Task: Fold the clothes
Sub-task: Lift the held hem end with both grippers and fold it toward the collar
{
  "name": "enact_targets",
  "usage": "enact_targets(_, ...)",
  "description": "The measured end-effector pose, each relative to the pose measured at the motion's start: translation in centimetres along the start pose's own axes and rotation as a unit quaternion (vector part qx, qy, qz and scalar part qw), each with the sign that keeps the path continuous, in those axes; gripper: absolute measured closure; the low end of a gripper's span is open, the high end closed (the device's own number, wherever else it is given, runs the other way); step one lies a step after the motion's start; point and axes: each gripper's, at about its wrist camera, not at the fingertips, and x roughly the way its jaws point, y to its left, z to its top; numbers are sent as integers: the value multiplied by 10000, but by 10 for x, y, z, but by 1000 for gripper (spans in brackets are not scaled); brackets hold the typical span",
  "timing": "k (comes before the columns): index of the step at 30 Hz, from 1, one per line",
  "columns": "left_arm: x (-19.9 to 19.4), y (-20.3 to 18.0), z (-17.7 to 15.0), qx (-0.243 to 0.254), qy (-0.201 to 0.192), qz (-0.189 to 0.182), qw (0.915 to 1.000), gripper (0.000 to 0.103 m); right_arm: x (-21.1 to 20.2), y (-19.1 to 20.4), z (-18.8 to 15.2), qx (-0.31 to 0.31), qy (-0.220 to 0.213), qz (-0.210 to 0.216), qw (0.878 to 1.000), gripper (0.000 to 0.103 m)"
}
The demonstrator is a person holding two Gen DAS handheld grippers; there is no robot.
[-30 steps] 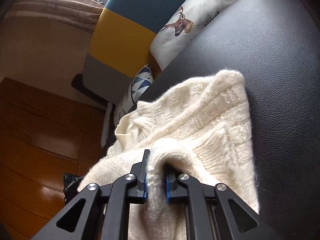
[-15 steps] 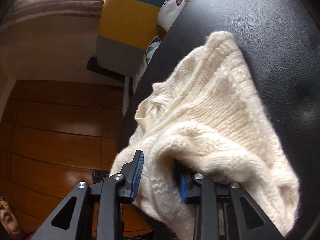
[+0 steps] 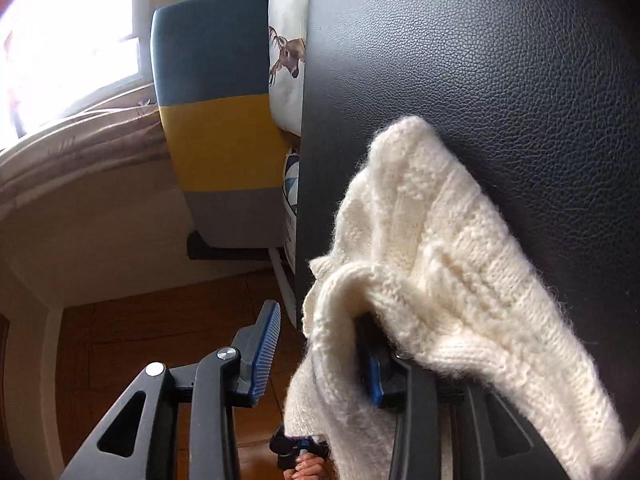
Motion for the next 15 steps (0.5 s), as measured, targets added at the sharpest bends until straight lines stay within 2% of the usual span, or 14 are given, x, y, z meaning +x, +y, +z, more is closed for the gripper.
enact_targets(2, 2, 4, 2, 12, -15, 218, 9998, 94, -1, 0, -12, -345, 139, -112, 9992, 71)
enact_targets(3, 2, 6, 4, 18, -22, 327, 9995, 94, -3, -2, -22, -472, 271, -209, 9983, 78)
enact_targets(5, 4, 10, 6, 30, -37, 545, 9985, 94, -8, -5, -43, -704, 547, -410, 9952, 80)
enact_targets(8, 1, 7, -16, 473, 84, 797, 9957, 92, -29, -19, -75, -682, 790, -481, 9934, 79)
enact_targets(10, -14, 16, -27, 516, 139, 838, 9951, 92, -43, -24, -93, -612, 876, -421, 9934, 74)
enact_targets(11, -23, 19, -30, 479, 157, 836, 9952, 92, -48, -21, -100, -680, 888, -400, 9929, 71)
enact_targets(12, -30, 21, -33, 442, 172, 844, 9953, 92, -53, -18, -108, -763, 898, -377, 9923, 63)
enact_targets(15, -50, 21, -41, 308, 200, 811, 9960, 91, -57, 0, -124, -1116, 1184, -299, 9862, 55)
